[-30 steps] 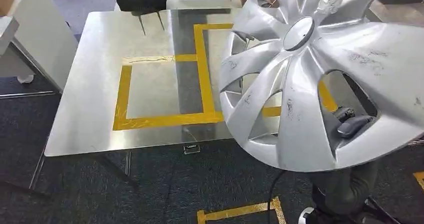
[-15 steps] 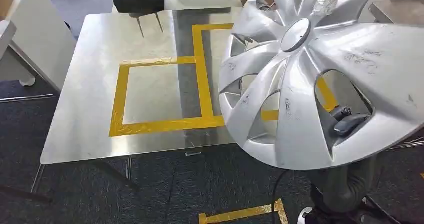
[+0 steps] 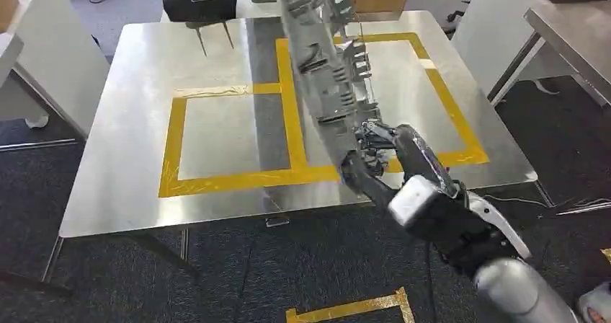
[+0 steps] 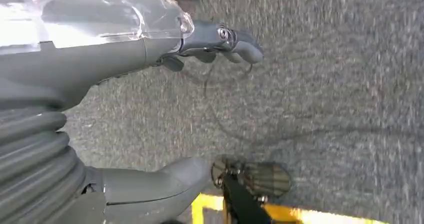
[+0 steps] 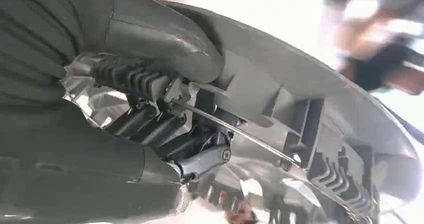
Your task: Take the parts from the cabinet and place them on the table.
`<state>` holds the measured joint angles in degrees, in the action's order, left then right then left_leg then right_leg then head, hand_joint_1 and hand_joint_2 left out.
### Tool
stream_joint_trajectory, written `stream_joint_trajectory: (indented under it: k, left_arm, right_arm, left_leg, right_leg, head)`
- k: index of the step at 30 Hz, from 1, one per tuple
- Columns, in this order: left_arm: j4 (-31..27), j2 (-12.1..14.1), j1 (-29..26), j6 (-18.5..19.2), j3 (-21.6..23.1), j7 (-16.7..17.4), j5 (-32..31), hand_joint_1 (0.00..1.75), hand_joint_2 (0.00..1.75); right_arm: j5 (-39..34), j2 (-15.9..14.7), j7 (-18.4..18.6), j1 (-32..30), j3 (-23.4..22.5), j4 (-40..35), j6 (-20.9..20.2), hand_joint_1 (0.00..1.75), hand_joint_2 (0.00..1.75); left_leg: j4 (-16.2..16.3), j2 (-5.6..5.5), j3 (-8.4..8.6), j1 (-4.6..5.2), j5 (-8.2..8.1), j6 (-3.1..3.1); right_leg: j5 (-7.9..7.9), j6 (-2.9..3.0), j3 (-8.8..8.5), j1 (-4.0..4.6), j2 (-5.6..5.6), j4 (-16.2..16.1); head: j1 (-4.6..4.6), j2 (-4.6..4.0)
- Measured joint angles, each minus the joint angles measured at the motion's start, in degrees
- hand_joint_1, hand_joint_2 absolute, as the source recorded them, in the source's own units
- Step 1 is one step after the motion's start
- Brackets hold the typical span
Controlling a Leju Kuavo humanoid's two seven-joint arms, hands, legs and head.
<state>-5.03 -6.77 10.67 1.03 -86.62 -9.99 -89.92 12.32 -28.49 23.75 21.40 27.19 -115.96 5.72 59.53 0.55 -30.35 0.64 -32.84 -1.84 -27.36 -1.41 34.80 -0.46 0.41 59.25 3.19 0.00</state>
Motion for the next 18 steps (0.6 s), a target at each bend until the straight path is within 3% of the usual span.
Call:
stream_joint_trajectory:
  k: [2, 5, 9, 11, 13, 15, 18]
  left_arm:
    - [0.0, -0.4, 0.1, 0.0, 0.0, 0.2, 0.0, 0.0, 1.75]
    - [0.0, -0.7, 0.1, 0.2, 0.2, 0.4, 0.0, 0.0, 1.75]
    - [0.0, -1.1, 0.4, 0.9, 0.6, 1.0, 0.0, 0.0, 1.75]
    - [0.0, -1.3, 0.4, 1.1, 1.1, 1.4, 0.0, 0.0, 1.75]
    - [0.0, -1.6, 0.9, 1.1, 1.4, 1.7, 0.0, 0.0, 1.75]
    - [0.0, -2.0, 1.5, 1.2, 1.5, 2.4, 0.0, 0.0, 1.75]
    - [0.0, -2.5, 1.6, 1.2, 2.4, 3.1, 0.0, 0.0, 1.75]
  right_arm:
    - [0.9, -2.6, 3.4, 4.2, 1.0, 2.6, -3.5, 1.75, 1.75]
    - [1.7, -4.9, 4.8, 8.3, 2.2, 4.7, -4.8, 1.75, 1.75]
    - [4.3, -7.0, 10.0, 14.0, 4.7, 6.7, -11.6, 1.75, 1.75]
    - [4.6, -7.5, 13.0, 19.7, 7.7, 8.3, -17.1, 1.75, 1.75]
    - [5.5, -7.7, 15.1, 27.6, 11.1, 11.3, -25.7, 1.75, 1.75]
    - [7.9, -7.4, 15.5, 33.4, 12.9, 15.2, -31.9, 1.75, 1.75]
    - [10.7, -6.4, 16.0, 39.7, 15.5, 20.1, -35.1, 1.75, 1.75]
  left_leg:
    - [0.0, -0.15, 0.01, 0.0, 0.08, -0.11]
    - [0.0, -0.18, 0.0, -0.01, 0.09, -0.08]
    - [0.0, -0.16, -0.01, -0.04, 0.02, -0.03]
    - [0.0, 0.11, -0.28, 0.07, 0.02, -0.03]
    - [0.0, 0.34, -0.23, 0.03, 0.02, -0.04]
    - [0.0, 0.23, -0.29, 0.01, 0.09, -0.14]
    - [0.0, 0.17, -0.32, -0.02, 0.13, -0.18]
  right_leg:
    - [0.03, 0.03, 0.0, 0.01, -0.1, 0.0]
    - [0.03, 0.03, -0.01, 0.0, -0.13, 0.0]
    - [0.02, 0.03, -0.04, 0.04, -0.13, -0.2]
    - [0.02, 0.03, 0.08, -0.07, -0.05, -0.1]
    - [0.06, 0.02, 0.1, -0.06, 0.18, -0.1]
    - [0.14, -0.09, 0.08, -0.02, -0.03, -0.2]
    - [0.17, -0.07, 0.07, -0.02, -0.11, -0.2]
  head:
    - [0.02, 0.0]
    - [0.13, 0.0]
    - [0.0, 0.0]
    - [0.53, 0.0]
    - [-0.02, 0.0]
    - [0.04, 0.0]
    - [0.07, 0.0]
